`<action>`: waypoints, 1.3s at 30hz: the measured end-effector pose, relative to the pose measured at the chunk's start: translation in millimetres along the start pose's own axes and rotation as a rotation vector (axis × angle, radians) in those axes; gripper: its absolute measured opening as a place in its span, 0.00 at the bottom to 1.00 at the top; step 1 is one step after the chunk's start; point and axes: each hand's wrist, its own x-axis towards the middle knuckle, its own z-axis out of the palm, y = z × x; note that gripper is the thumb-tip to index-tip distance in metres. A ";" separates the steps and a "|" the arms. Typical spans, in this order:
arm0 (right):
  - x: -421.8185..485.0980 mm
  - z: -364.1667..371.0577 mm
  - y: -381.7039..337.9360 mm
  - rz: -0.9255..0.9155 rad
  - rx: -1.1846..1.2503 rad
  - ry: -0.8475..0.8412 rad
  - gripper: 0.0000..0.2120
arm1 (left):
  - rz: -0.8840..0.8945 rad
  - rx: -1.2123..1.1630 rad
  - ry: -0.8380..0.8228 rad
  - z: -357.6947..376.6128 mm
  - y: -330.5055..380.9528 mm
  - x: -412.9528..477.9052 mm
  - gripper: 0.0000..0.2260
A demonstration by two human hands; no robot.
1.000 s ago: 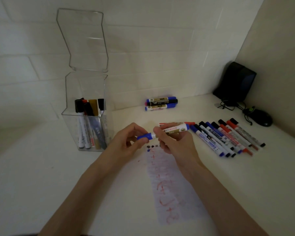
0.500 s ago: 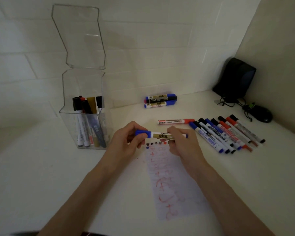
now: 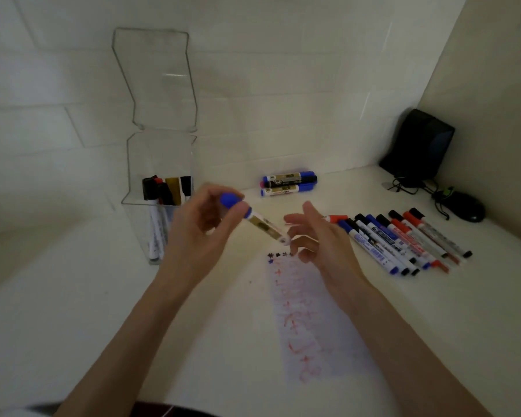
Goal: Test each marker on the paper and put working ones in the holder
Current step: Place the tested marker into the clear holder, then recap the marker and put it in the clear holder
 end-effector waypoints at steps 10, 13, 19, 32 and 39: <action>-1.3 13.6 7.6 -0.052 0.008 0.048 0.19 | 0.131 0.443 0.403 -105.1 54.5 39.0 0.10; -1.8 13.3 10.3 -0.091 -0.020 0.053 0.18 | 0.050 0.462 0.312 -97.6 39.8 41.4 0.10; 7.1 1.0 14.8 -0.207 -0.173 0.190 0.15 | 0.008 0.657 0.252 -82.5 16.8 31.0 0.08; 47.8 -59.3 48.2 -0.442 -1.350 0.320 0.19 | 0.064 1.074 0.170 -82.3 -5.9 25.8 0.10; 48.8 -54.1 47.9 -0.547 -1.423 0.321 0.19 | 0.376 0.758 0.321 -38.3 2.5 0.9 0.09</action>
